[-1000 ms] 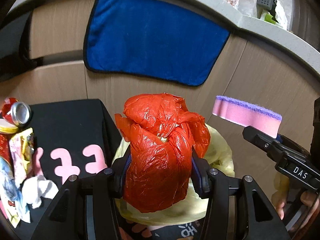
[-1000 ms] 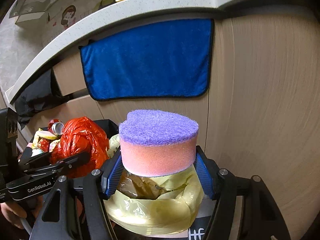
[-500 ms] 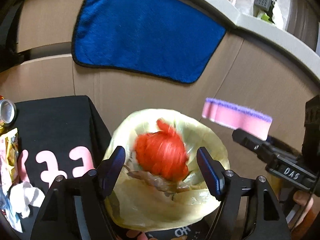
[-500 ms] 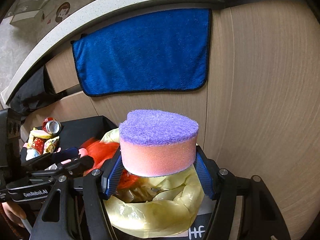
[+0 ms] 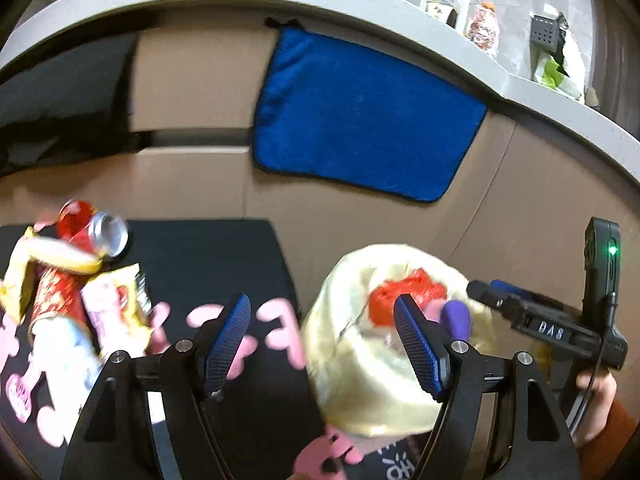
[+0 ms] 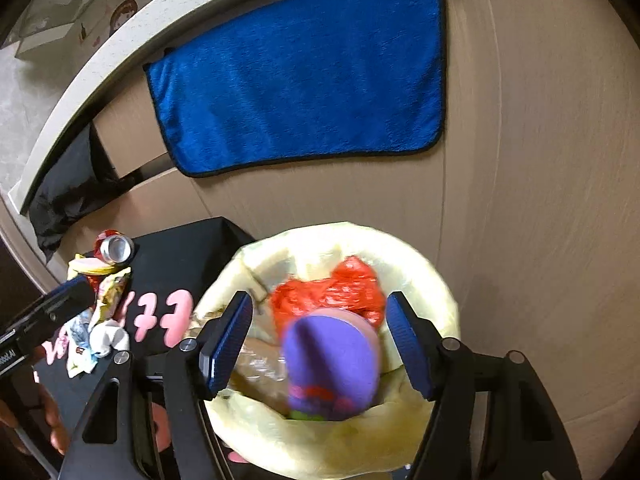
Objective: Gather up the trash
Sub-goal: 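Grasp the white-blue tissue with the left tool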
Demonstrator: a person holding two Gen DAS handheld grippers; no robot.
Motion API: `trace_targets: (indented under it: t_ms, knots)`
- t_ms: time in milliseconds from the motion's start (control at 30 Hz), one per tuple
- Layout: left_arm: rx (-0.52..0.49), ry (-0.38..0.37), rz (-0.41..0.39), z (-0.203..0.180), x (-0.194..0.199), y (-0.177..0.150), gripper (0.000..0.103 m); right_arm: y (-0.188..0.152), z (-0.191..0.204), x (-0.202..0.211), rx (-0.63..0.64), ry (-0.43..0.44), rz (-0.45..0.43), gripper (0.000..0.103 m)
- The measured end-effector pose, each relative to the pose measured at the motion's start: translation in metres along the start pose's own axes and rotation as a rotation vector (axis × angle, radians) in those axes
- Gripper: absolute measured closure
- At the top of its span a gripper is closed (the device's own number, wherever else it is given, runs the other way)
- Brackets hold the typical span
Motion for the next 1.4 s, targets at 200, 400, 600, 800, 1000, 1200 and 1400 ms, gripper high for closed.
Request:
trace_targets:
  t_ms: [200,400,600,800,1000,1200,1400]
  knots:
    - [0.054,0.063,-0.023,0.049,0.033,-0.005,0.029,0.007,0.025,0.008,0.041,0.009,-0.009,0.035]
    - [0.122,0.168,-0.074,0.121,0.074,-0.012,0.029,0.021,0.070,0.019,0.123,-0.001,-0.056,0.035]
    - [0.254,0.223,-0.059,0.188,0.091,-0.020,0.031,0.031,0.135,0.010,0.209,0.035,-0.054,0.035]
    - [0.373,0.156,0.005,0.212,0.082,-0.019,0.035,0.031,0.186,-0.005,0.240,0.121,-0.022,0.036]
    - [0.419,0.092,0.027,0.195,0.061,-0.008,0.039,0.022,0.202,-0.009,0.290,0.102,0.005,0.036]
    - [0.341,0.202,0.009,0.178,0.032,0.000,0.049,0.012,0.189,-0.009,0.285,0.053,0.030,0.036]
    - [0.354,0.206,0.045,0.191,0.035,-0.017,0.074,0.004,0.179,-0.005,0.244,0.074,0.040,0.036]
Point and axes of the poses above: each gripper's, at about its wrist camera, not at the fingertips, and x roughly against the way its jaws point, z to its left, y to its top, the point moved 4 cm from there along -x, roughly the way its jaws point, and after that the axes turned 15 degrees about x, right-handed, at the moved point
